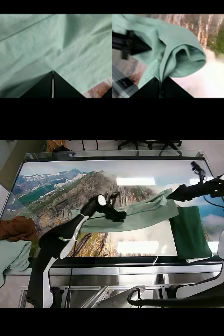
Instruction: Fold the shirts.
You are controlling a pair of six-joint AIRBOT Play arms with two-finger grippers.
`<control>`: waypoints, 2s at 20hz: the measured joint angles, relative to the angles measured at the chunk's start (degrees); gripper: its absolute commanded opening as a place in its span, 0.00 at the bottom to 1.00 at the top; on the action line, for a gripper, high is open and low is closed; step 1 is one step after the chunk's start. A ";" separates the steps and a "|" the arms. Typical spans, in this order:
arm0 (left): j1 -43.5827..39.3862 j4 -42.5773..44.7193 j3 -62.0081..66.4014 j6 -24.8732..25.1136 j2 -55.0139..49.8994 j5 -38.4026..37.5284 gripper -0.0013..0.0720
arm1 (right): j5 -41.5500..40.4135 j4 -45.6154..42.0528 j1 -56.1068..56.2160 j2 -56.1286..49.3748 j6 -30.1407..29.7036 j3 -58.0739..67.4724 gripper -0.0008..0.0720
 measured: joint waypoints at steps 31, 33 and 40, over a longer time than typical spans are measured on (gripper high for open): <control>30.32 -21.16 0.13 14.38 46.71 -23.65 0.04 | -45.72 15.21 47.04 -11.45 -7.58 -0.07 0.85; 30.36 -21.16 -2.08 14.60 46.71 -23.39 0.04 | -39.76 11.74 39.87 -8.26 -2.95 -0.04 0.86; 30.29 -21.59 -4.74 14.78 47.36 -23.45 0.04 | -20.09 -4.17 22.60 -6.95 10.54 -5.64 0.86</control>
